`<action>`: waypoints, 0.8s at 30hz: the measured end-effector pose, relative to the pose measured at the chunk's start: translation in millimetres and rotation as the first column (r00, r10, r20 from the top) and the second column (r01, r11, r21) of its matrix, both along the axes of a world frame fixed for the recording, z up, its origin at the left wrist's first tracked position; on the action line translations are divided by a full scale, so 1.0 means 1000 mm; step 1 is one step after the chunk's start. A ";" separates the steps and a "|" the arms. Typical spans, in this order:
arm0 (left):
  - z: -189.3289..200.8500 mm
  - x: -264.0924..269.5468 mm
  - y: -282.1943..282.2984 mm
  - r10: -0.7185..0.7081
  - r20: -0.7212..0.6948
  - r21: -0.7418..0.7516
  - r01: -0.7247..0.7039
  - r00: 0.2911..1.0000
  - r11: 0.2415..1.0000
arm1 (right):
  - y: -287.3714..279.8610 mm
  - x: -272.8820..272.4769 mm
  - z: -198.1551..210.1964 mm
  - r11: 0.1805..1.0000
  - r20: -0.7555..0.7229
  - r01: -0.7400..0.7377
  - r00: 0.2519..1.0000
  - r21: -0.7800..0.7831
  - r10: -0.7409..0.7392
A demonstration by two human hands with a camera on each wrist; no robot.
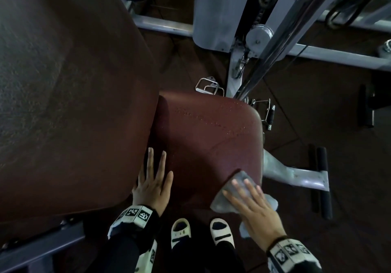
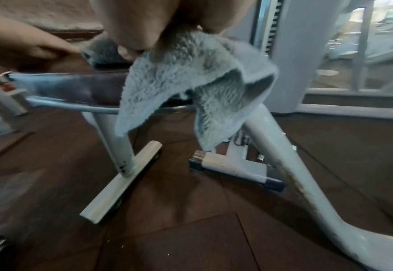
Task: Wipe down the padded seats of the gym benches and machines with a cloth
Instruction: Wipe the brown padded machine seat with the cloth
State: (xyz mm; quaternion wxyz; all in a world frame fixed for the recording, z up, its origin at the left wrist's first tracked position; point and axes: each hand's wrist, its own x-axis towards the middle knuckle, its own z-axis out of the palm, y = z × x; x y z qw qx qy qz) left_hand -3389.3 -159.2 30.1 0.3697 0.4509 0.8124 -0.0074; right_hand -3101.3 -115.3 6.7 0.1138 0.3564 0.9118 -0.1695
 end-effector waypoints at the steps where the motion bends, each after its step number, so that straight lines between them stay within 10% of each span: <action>1: 0.000 0.000 0.000 -0.001 0.000 0.006 0.001 1.000 1.000 | 0.006 0.008 0.000 0.997 -0.005 0.074 0.997 -0.034 -0.074; 8: -0.002 0.000 0.000 0.015 -0.002 0.010 -0.015 1.000 1.000 | 0.077 -0.015 0.011 0.907 -0.108 0.403 0.903 -0.121 -0.416; 15: -0.006 0.000 -0.002 0.030 -0.019 0.079 -0.028 0.999 0.996 | 0.068 -0.077 0.009 0.981 -0.029 0.139 0.990 0.134 -0.136; 24: -0.008 0.002 0.007 0.136 -0.037 0.160 -0.129 0.990 0.979 | 0.018 -0.030 0.009 0.999 -0.174 -0.018 0.984 0.047 0.026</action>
